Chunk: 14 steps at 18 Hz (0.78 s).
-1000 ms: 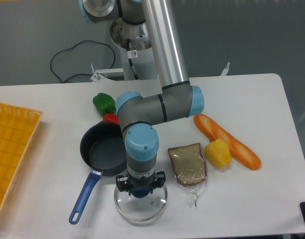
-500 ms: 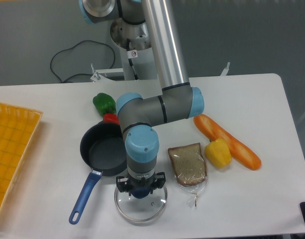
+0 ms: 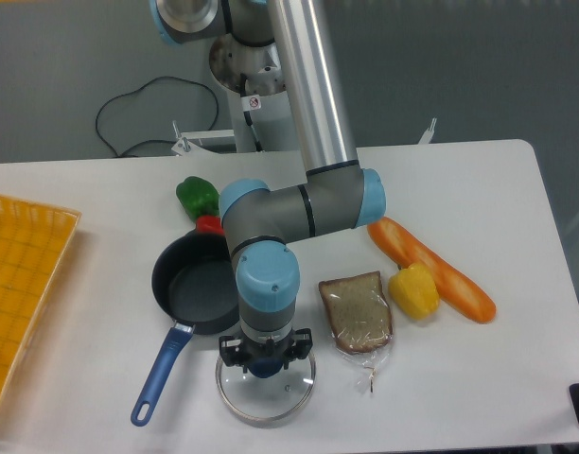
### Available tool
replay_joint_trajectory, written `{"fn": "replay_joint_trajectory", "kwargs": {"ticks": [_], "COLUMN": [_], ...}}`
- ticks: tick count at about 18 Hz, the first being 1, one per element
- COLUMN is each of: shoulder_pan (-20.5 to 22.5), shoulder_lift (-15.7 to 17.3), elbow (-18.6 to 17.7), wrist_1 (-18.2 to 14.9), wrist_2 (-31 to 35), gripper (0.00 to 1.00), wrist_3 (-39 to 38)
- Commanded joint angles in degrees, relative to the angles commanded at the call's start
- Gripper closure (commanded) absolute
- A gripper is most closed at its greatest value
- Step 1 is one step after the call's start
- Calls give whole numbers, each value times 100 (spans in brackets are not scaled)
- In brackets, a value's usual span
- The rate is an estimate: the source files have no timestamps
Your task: Place the lid on the table
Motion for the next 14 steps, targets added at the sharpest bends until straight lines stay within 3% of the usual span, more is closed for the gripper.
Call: {"fn": "replay_joint_trajectory", "kwargs": {"ticks": [14], "shoulder_pan": [-17], "shoulder_lift": [-26], "elbow": [-26], "wrist_1": [97], "wrist_2": [132], "gripper": [36], "wrist_3": [0]}}
